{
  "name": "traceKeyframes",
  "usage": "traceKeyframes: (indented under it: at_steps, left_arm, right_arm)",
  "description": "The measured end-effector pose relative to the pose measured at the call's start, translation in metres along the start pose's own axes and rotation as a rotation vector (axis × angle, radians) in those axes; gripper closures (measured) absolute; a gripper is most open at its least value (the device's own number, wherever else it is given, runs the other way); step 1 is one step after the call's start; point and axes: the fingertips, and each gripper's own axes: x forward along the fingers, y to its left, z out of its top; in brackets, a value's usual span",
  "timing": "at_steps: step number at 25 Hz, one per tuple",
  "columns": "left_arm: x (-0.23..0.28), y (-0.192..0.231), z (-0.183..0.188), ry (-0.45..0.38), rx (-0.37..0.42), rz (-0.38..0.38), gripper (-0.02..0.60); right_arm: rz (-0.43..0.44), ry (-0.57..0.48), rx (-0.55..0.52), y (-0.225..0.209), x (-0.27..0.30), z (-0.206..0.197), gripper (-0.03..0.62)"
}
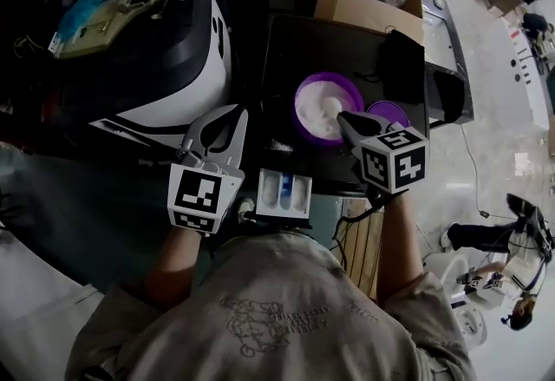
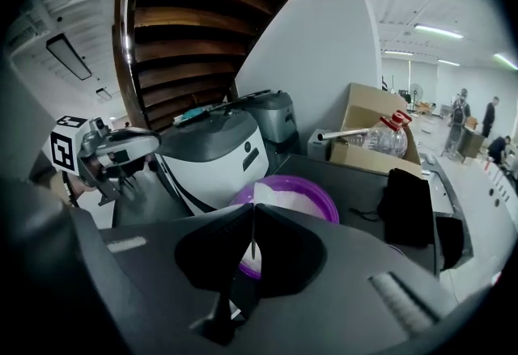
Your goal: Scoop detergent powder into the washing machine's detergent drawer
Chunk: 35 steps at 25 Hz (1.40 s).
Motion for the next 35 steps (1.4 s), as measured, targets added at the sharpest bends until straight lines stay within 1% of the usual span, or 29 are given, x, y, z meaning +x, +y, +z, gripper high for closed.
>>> traceKeyframes:
  at_steps: [5,9,11,17,20,30,35]
  left_arm:
    - [0.006,0.003,-0.006,0.011,-0.003,-0.019,0.581]
    - [0.011,0.004,-0.013,0.027,0.002,-0.035,0.581]
    - [0.013,0.004,-0.016,0.034,0.003,-0.043,0.581]
    - [0.017,0.009,-0.021,0.042,0.002,-0.061,0.581]
    - [0.018,0.012,-0.024,0.047,-0.002,-0.063,0.581]
    - [0.016,0.019,-0.035,0.06,-0.009,-0.071,0.581]
    - [0.015,0.023,-0.039,0.061,-0.014,-0.074,0.581]
  right_arm:
    - [-0.006,0.076,-0.011,-0.004,0.018,-0.006,0.559]
    - [-0.049,0.173,-0.061,-0.011,0.032,-0.015,0.559]
    - [-0.055,0.21,-0.077,-0.012,0.038,-0.019,0.559]
    - [-0.02,0.288,-0.077,-0.01,0.055,-0.025,0.559]
    - [-0.006,0.309,-0.073,-0.011,0.061,-0.027,0.559]
    - [0.009,0.424,-0.105,-0.01,0.072,-0.033,0.559]
    - [0.056,0.464,-0.11,-0.002,0.075,-0.034,0.559]
